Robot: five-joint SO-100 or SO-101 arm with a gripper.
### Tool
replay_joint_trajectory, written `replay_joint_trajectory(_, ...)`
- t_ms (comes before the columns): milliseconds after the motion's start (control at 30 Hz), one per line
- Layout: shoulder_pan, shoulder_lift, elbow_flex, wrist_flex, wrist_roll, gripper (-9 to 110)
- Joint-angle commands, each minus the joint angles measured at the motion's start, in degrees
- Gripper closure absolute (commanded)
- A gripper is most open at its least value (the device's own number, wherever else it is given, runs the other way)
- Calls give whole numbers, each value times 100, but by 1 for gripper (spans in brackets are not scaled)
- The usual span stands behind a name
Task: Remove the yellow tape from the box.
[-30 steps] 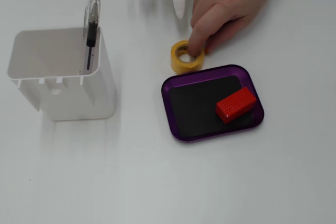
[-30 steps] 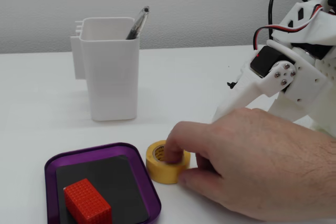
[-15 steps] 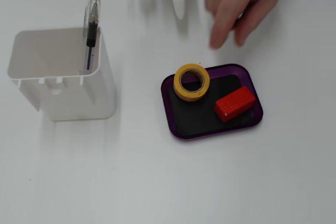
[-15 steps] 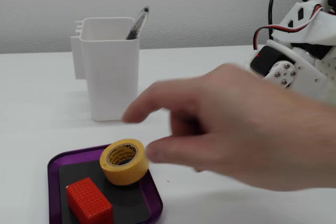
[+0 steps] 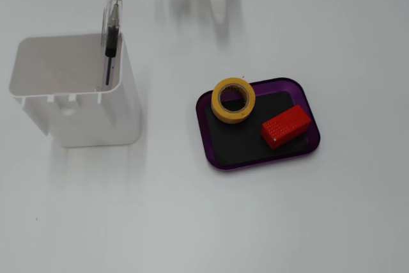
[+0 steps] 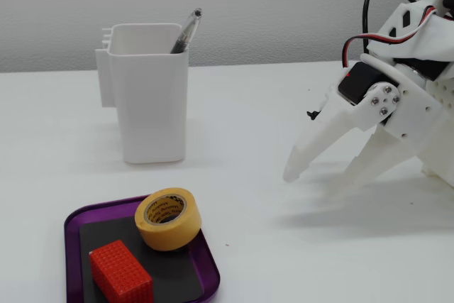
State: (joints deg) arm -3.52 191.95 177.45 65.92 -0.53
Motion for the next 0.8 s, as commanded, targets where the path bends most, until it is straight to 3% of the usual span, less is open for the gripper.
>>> replay_joint_trajectory(0,-18,615,44,-79,-35,85)
replay_joint_trajectory(367,114,615,-35,-721,-70,85)
replay_joint_trajectory(567,853,387,-2030,-791,-650,86)
replay_joint_trajectory(767,765,-1995,-3454,-650,-1099,85)
